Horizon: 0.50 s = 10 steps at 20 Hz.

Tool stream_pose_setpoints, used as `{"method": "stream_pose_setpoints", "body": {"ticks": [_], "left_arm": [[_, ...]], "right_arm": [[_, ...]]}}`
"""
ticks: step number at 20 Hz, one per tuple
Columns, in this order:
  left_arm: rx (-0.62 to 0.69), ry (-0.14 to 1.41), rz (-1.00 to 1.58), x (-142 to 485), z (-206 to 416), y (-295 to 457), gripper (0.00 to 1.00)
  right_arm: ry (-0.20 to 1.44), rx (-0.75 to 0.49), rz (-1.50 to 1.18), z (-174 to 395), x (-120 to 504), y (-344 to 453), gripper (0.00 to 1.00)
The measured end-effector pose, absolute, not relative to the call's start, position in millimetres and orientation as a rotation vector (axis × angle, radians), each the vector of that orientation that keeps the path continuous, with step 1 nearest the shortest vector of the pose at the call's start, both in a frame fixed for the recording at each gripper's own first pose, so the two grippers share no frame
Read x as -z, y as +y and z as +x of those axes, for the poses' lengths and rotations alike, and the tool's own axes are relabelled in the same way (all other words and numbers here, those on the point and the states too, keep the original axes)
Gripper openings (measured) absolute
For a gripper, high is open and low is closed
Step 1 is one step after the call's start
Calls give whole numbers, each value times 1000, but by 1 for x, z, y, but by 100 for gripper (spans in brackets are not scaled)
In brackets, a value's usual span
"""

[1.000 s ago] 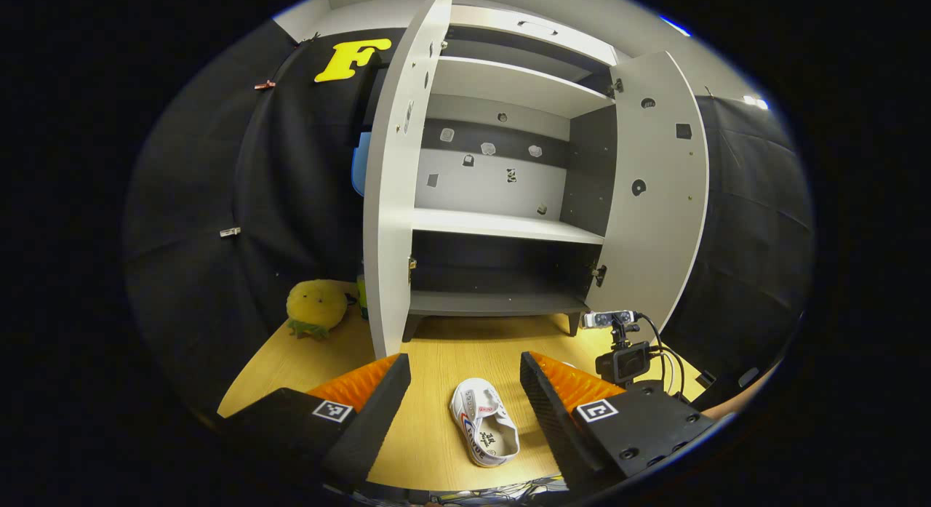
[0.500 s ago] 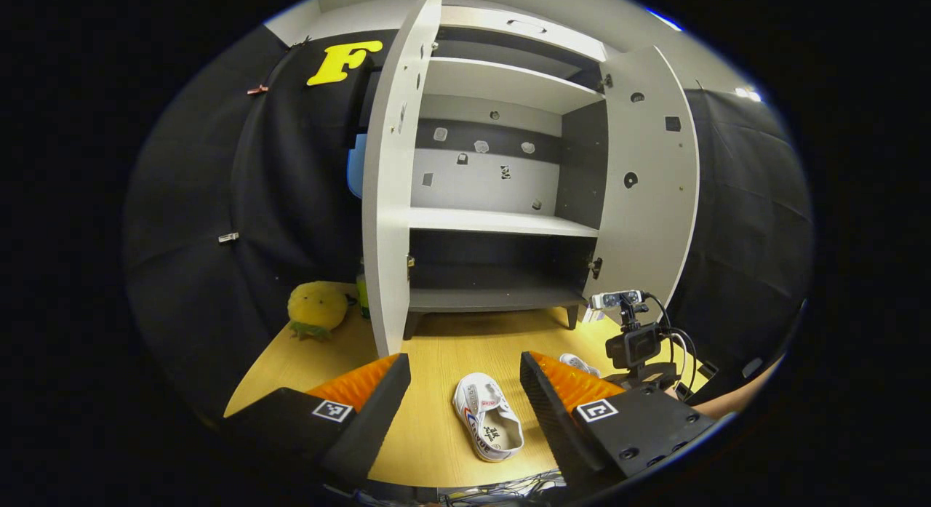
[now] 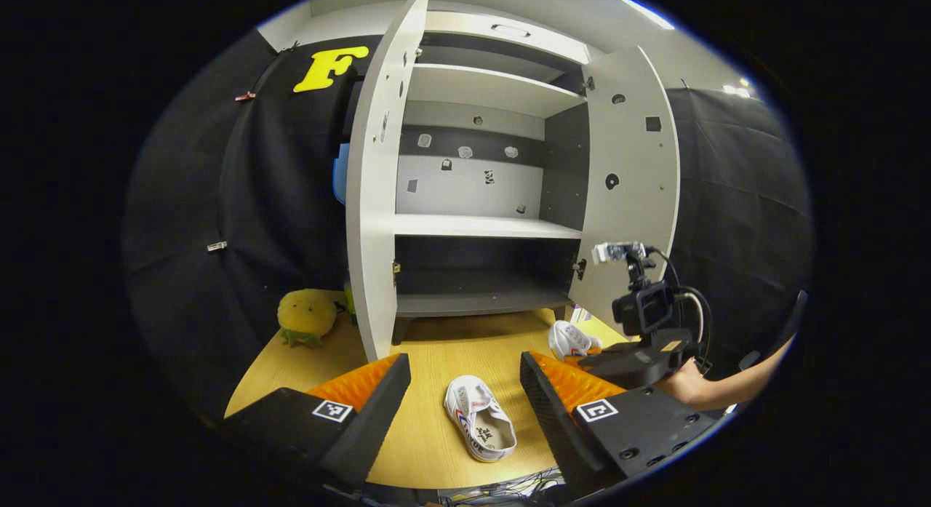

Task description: Grab one shoe with the right hand and put it into the shoe cabinet, grab the other shoe with the left hand and put it into the shoe cabinet; then close the right door with the right hand and the left door with the left hand.

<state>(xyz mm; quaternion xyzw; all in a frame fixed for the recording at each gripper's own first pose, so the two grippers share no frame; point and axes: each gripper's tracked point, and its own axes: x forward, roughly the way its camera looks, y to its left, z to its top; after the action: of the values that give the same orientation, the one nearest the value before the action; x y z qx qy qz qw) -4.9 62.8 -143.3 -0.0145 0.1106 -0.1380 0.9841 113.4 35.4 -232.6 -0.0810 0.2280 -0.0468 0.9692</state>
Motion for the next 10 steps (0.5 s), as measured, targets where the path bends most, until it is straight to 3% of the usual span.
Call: {"method": "stream_pose_setpoints", "body": {"ticks": [10], "left_arm": [[292, 183, -19, 133, 6, 61, 95]], "right_arm": [[174, 40, -191, 155, 58, 80, 5]]}}
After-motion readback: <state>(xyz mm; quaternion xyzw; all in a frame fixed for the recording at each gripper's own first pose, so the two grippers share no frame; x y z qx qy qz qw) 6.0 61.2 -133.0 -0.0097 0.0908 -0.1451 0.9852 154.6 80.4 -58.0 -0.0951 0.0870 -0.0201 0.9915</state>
